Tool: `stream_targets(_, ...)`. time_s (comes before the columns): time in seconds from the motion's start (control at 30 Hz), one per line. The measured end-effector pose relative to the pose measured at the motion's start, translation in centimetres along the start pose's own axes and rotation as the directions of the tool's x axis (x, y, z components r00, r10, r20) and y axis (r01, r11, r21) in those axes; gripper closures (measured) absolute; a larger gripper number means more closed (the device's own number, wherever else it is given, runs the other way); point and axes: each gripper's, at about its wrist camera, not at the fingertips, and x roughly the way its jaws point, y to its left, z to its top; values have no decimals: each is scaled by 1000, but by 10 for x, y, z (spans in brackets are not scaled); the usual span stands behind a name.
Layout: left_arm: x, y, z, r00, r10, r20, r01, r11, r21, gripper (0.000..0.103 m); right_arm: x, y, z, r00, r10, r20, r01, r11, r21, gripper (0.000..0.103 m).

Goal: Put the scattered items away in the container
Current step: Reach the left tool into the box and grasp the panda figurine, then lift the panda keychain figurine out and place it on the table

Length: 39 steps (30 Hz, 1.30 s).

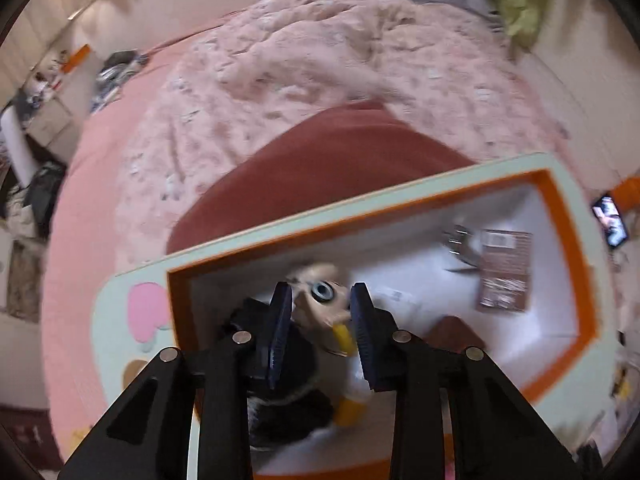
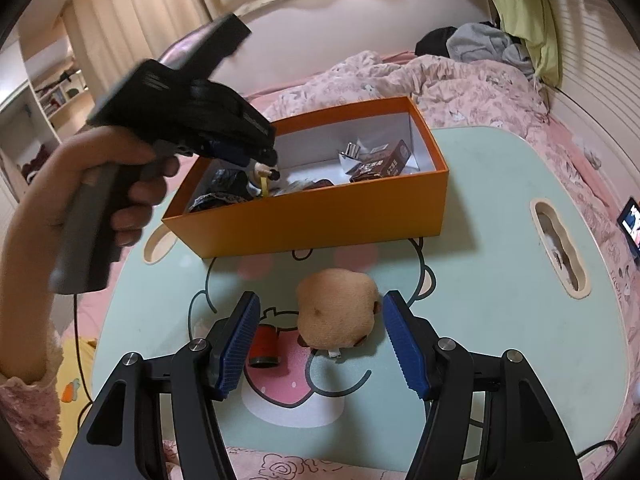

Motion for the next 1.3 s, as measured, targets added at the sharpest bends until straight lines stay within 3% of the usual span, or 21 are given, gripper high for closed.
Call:
stream_targets(0.13,13,3,-2,999,-16,-41,15,1000,-14,67,1,-1,0,1000,4,0,-4,1000,7,39)
stream_targets(0.2,29,-1,-1,994,-33,-105,33,999,-2,66,3,-2,0,1000,8,-7,-8,1000,13,39)
stream_targets(0.47,19,-2,-3,996,-77,-47,78,997,17,67,4,-3,0,1000,8,-7,-8,1000,16,39)
stream_targets(0.6,-11,0,-6,990,-131,50,130,991,33,67,4,-3,0,1000,8,-7,-8,1000,17,38)
stream_targets(0.7,-56,7,-18,964,-210,161,206,978,39,67,4,-3,0,1000,7,-7,-7,1000,18,38)
stream_targets(0.87,-117,18,-68,900,-355,253,341,935,97,67,4,-3,0,1000,7,-7,-7,1000,17,38)
stream_targets(1.03,-119,30,-120,879,-397,263,395,917,63,67,6,-4,0,1000,9,-16,-9,1000,20,38)
stream_targets(1.1,-109,35,-135,880,-395,262,401,916,35,67,6,-3,-1,1000,9,-21,-8,1000,19,38)
stream_targets(1.3,-69,48,-167,911,-348,222,371,926,-71,67,6,-3,-4,1000,8,-22,-7,1000,16,38)
